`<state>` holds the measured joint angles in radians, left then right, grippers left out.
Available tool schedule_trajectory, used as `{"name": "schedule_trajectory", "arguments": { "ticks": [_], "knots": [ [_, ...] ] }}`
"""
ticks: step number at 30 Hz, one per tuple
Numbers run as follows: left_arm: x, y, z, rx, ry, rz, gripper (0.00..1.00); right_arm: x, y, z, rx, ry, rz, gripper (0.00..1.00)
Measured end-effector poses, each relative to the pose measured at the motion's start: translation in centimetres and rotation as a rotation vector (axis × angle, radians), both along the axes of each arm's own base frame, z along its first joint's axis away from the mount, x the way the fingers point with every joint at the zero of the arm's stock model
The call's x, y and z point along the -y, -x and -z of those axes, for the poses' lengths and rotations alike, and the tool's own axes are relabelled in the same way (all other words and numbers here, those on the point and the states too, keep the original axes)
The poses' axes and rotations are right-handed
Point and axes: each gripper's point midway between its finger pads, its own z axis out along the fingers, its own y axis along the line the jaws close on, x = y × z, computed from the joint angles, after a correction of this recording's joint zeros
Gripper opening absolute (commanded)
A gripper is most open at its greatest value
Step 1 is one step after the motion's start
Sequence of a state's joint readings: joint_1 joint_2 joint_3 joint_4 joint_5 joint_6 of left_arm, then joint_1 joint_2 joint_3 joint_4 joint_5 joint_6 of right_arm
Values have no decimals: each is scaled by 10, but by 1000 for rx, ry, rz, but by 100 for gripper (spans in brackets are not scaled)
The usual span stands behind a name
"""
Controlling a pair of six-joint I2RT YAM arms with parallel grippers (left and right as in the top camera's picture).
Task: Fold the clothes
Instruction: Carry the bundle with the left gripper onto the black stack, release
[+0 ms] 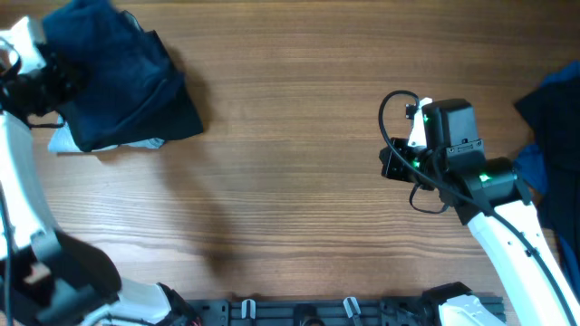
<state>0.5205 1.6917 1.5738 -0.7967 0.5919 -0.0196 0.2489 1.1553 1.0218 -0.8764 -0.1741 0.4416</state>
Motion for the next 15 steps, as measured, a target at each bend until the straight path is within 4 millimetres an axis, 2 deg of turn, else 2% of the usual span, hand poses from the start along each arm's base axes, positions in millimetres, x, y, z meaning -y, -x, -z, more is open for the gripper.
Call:
{"name": "schedule_trajectory", "arguments": {
  "ticks": [3, 5, 6, 7, 8, 11, 13, 14, 15],
  "knots": [
    [-38, -2, 58, -112, 48, -65, 100, 0, 2, 1, -9, 2, 0, 9],
    [-52, 2, 99, -200, 98, -97, 100, 1, 4, 3, -22, 5, 0, 10],
    [-56, 5, 112, -228, 117, -111, 100, 2, 7, 4, -33, 8, 0, 8],
    [-61, 9, 126, -261, 143, -136, 100, 2, 10, 6, -46, 12, 0, 9],
    [-67, 14, 131, -277, 164, -164, 100, 3, 11, 7, -53, 14, 0, 10],
    [-85, 23, 119, -256, 186, -236, 98, 3, 13, 8, -59, 17, -4, 10],
    [-95, 28, 95, -201, 176, -266, 79, 3, 11, 7, -52, 16, -5, 11],
    [-95, 28, 86, -183, 173, -273, 59, 2, 9, 6, -43, 15, -7, 10],
    [-90, 27, 67, -140, 154, -261, 50, 2, 9, 5, -39, 15, -7, 10]
  ]
}}
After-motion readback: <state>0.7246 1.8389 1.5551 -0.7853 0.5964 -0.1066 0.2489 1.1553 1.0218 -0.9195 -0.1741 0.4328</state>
